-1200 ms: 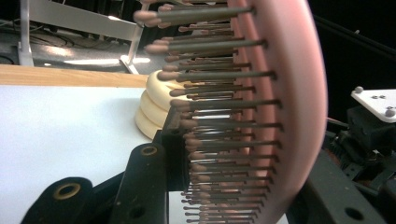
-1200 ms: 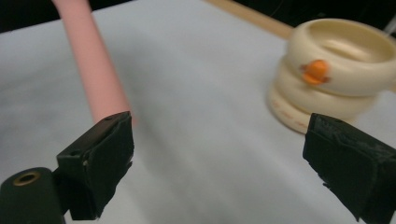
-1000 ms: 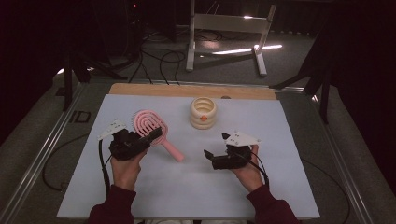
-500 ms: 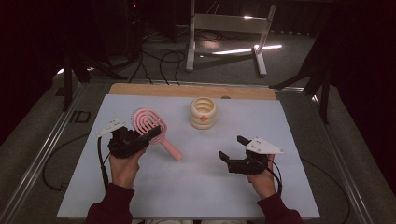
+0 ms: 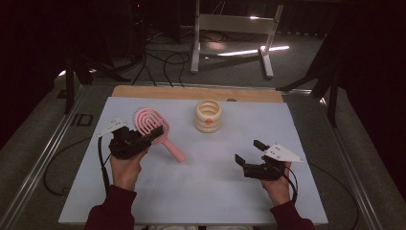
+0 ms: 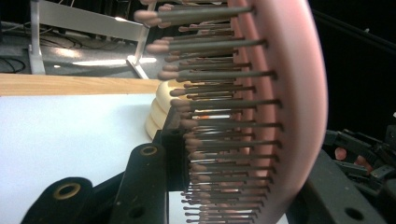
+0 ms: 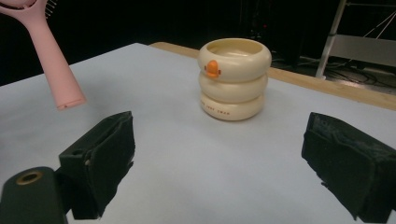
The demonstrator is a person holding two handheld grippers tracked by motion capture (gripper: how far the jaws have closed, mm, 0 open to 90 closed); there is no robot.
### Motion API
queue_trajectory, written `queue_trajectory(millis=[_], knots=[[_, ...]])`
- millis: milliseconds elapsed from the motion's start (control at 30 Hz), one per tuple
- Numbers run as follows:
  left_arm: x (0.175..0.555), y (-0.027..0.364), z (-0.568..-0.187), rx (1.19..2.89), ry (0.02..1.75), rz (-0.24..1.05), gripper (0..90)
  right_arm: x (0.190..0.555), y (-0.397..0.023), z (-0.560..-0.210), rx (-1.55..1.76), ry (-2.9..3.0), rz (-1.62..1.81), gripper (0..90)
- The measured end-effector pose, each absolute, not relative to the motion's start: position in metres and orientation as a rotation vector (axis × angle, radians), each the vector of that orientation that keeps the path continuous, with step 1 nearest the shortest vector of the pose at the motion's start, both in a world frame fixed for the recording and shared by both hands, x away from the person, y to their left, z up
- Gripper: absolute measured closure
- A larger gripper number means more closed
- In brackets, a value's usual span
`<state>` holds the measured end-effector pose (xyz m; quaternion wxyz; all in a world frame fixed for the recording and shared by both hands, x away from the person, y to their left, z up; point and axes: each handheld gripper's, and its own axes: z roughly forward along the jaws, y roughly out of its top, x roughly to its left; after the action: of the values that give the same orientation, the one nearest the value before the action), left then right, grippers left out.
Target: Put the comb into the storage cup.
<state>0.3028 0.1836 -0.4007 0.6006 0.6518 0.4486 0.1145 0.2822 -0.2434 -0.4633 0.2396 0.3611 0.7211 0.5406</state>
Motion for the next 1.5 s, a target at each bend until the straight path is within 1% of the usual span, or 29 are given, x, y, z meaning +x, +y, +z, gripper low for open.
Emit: queue_trajectory(millis=[700,1500], knots=[[0.308,0.189,-0.387,1.51,1.037,0.287,64.2,0.266,-0.275,-0.476,1.02,1.867,1.473,9.4],[0.318,0.181,-0.375,1.515,1.025,0.299,64.2,0.261,-0.286,-0.481,1.062,1.824,1.468,9.5]])
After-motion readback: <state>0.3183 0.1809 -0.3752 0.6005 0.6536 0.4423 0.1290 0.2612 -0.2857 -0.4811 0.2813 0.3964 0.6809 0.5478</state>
